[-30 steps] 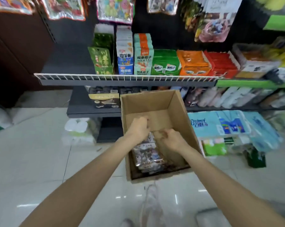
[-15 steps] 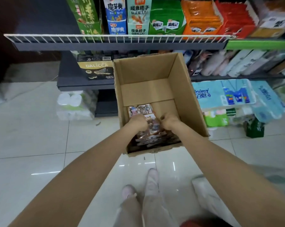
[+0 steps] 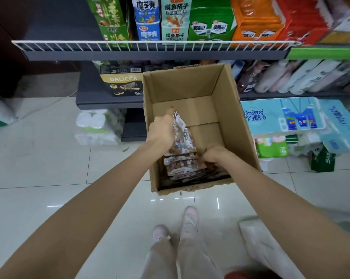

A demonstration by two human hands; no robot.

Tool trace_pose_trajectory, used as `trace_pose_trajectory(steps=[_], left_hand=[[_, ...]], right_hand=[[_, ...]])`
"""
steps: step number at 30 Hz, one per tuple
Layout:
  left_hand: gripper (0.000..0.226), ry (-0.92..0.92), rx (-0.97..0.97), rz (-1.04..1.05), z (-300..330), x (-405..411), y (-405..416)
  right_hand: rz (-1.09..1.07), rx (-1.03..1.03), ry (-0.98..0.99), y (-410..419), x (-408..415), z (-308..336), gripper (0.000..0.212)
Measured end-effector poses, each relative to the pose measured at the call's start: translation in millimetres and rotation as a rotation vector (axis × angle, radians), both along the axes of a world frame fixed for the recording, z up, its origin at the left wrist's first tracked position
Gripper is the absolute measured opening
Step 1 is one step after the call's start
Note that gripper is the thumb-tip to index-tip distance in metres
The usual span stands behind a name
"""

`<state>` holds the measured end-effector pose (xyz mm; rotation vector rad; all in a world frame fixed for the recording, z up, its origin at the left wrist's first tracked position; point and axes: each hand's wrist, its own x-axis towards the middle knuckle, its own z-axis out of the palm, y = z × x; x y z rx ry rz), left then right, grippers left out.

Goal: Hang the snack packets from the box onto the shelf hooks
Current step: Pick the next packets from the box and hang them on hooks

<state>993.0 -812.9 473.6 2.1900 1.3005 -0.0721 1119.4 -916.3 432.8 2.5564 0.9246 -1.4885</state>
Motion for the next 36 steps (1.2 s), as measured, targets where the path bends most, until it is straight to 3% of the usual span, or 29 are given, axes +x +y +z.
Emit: trace_pose_trajectory(steps=[3,7,9,14,18,21,27,32,36], left_hand=[[0.072,-0.021,0.053,-0.016,7,-11,-2],[0.071,-0.154,0.149,0.003,13,-24,2],[0.065,-0.213,0.165,0.018,17,-27,6],[0.06,-0.362,0.254,0.018,50,-25,20],[0.064,-0.447,0.367,-0.015,99,-20,32],[0.065,-0.491,0.497,-0.081,137,-16,47],[0.05,-0.367,0.735,-0.277,203,13,79],[0.031,-0.441,0.591,-0.312,240,41,95],[0.022,-0.467,0.568,-0.256,252,66,111]], right_hand=[[-0.016,-0.022,-0.02,1,-4,-4,0.037],[-0.469,0.164,0.103,3,0,8,0.015],[-0.587,0.318,0.171,4,6,24,0.008],[-0.314,0.679,-0.229,6,31,71,0.007],[-0.318,0.961,-0.226,13,33,132,0.025],[-0.223,1.099,-0.292,28,34,184,0.013],[0.127,1.243,-0.415,71,45,268,0.006],[0.169,1.42,-0.402,113,73,294,0.004],[0.124,1.479,-0.269,139,94,294,0.003]])
